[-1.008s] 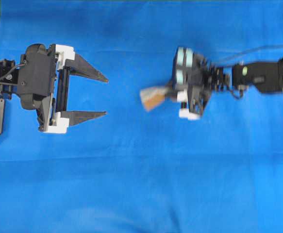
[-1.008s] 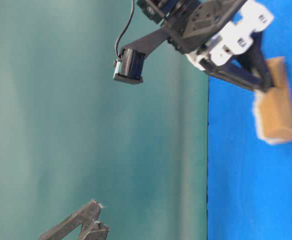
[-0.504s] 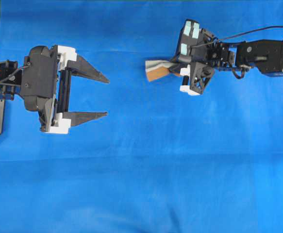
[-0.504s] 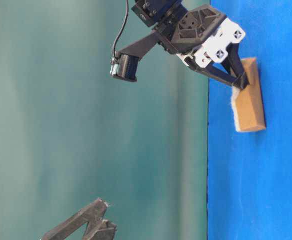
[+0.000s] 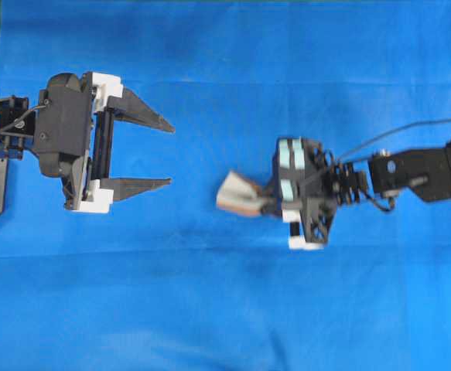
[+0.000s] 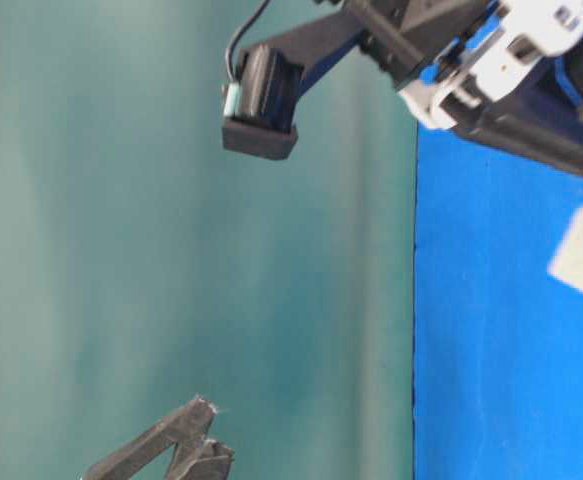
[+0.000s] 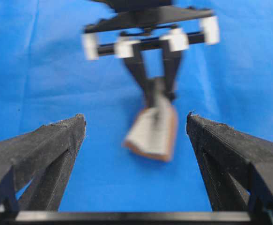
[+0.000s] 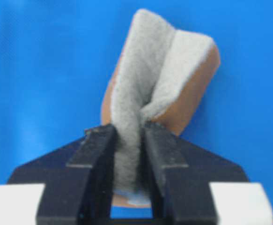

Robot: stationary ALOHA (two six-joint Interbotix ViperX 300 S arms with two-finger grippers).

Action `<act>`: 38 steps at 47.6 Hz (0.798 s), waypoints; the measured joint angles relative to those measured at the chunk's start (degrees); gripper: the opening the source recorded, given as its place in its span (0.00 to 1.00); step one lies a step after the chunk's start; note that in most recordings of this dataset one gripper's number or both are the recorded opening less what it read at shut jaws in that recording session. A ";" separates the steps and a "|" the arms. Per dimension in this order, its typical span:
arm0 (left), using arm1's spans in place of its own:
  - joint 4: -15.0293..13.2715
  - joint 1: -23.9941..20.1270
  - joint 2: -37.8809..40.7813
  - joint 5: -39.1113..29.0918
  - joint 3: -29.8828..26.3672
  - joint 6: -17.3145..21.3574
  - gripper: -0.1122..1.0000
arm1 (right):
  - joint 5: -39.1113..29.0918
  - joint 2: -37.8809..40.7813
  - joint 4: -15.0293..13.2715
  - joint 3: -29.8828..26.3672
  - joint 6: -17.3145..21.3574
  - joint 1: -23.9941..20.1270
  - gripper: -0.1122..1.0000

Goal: Hand over the sponge with the left arm and wipe it with the right arm.
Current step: 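Swing the held sponge back and forth with the right gripper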

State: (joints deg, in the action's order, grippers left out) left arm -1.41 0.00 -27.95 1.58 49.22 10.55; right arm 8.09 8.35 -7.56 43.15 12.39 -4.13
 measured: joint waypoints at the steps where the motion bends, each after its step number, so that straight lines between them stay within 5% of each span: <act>1: -0.09 0.00 0.00 0.00 0.00 0.00 0.91 | 0.09 0.00 0.09 0.00 0.26 -0.79 0.33; 17: 0.00 -0.09 0.00 0.00 0.00 -0.09 0.91 | -0.97 0.00 0.18 -0.35 1.14 -1.85 0.33; 38: 0.00 0.00 0.00 0.00 0.00 -0.26 0.91 | -2.90 -0.18 -5.54 -0.62 0.70 13.27 0.33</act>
State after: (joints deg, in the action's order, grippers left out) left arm -1.41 0.00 -27.95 1.58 49.22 10.28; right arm 5.19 8.17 -13.10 42.54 13.10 9.14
